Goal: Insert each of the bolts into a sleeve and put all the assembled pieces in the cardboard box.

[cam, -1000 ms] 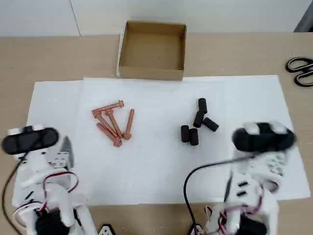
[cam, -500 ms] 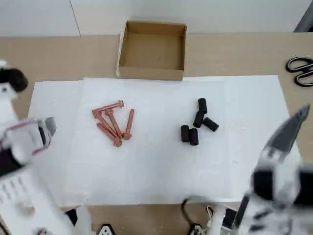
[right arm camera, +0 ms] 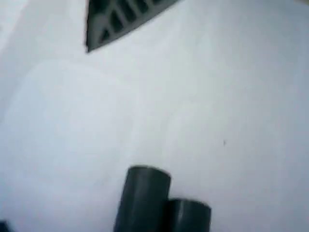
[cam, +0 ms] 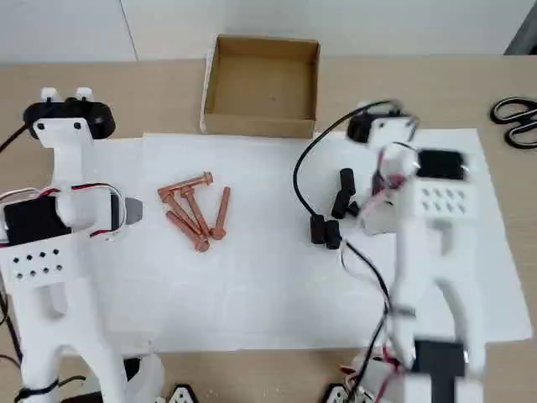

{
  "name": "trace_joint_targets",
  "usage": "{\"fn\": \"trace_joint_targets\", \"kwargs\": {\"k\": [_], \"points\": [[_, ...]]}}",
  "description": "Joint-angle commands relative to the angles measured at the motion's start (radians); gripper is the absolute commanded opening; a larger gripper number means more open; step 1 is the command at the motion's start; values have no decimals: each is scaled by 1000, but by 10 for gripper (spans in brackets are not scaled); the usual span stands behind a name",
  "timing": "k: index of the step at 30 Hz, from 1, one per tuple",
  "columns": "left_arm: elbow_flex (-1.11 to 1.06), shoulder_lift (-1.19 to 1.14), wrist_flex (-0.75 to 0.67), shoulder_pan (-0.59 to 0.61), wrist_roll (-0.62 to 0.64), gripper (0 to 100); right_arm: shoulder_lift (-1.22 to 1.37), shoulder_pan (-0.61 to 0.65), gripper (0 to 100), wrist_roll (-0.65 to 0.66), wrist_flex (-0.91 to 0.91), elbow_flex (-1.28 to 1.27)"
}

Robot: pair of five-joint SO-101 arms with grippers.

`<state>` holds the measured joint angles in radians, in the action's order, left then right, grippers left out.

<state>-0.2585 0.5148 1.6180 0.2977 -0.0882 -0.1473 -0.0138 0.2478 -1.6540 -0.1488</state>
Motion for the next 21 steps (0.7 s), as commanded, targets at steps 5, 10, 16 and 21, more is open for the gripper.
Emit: {"fn": "trace_joint_targets", "kwargs": {"k": [5,10,16,21], "points": [[-47,3,-40,-8,8,239,243,21,193,-48,-19,137],[-153,5,-103,-8,8,239,311,93,191,-103,-18,210],[-191,5,-127,-8,8,239,360,228,191,-106,16,226],[-193,5,-123,-8,8,239,387,226,191,-109,74,226]]}}
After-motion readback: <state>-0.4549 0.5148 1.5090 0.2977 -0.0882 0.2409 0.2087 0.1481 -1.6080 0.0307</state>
